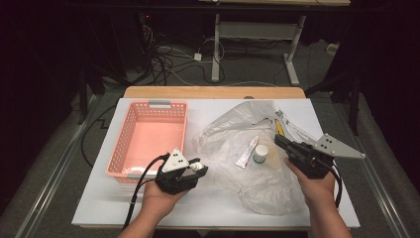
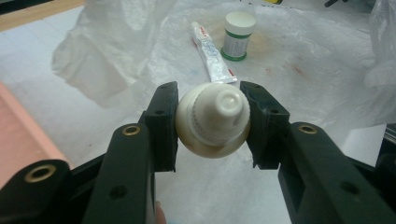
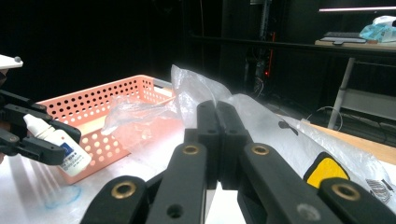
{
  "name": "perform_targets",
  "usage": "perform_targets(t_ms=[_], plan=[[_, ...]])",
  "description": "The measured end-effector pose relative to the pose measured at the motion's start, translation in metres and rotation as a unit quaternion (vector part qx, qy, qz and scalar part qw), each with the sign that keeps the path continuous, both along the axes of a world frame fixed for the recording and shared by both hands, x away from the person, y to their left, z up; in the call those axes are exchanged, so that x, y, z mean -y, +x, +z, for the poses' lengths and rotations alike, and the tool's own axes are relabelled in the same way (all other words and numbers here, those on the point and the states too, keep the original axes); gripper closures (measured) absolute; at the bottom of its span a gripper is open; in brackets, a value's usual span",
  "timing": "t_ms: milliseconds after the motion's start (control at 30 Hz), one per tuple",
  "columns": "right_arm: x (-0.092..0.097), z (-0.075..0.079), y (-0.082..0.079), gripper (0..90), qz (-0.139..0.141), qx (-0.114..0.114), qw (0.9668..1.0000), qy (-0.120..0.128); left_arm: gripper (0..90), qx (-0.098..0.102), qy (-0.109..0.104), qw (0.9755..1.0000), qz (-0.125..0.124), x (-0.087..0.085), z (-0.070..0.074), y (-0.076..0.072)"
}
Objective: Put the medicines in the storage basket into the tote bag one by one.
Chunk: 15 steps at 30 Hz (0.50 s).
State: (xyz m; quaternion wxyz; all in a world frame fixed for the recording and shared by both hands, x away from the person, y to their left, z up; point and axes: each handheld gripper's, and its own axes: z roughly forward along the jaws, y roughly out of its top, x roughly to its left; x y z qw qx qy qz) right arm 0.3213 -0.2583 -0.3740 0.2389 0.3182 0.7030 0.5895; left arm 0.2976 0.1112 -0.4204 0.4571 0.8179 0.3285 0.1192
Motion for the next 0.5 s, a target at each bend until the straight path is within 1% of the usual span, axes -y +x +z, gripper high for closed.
perform_targets(t_ms=[100,300,433,500], plan=[[-0.001,0.0,0.0,90.0,0.001,-0.003,1.0,-0.002,57.7,-0.003,0.003,1.0,-0.005,0.006,-0.002,0.001],[-0.003,-0.002,0.0,90.0,0.004,-0.003,1.0,-0.006,57.7,-0.002,0.012,0.9998,-0.014,0.021,-0.006,0.005],[-0.003,-0.001,0.0,90.0,0.003,-0.002,1.0,-0.007,57.7,0.002,0.02,0.9997,-0.014,0.028,-0.007,0.008],[-0.003,-0.001,-0.001,90.0,0.002,-0.003,1.0,-0.003,57.7,0.003,0.02,0.9997,-0.011,0.032,-0.007,0.011]])
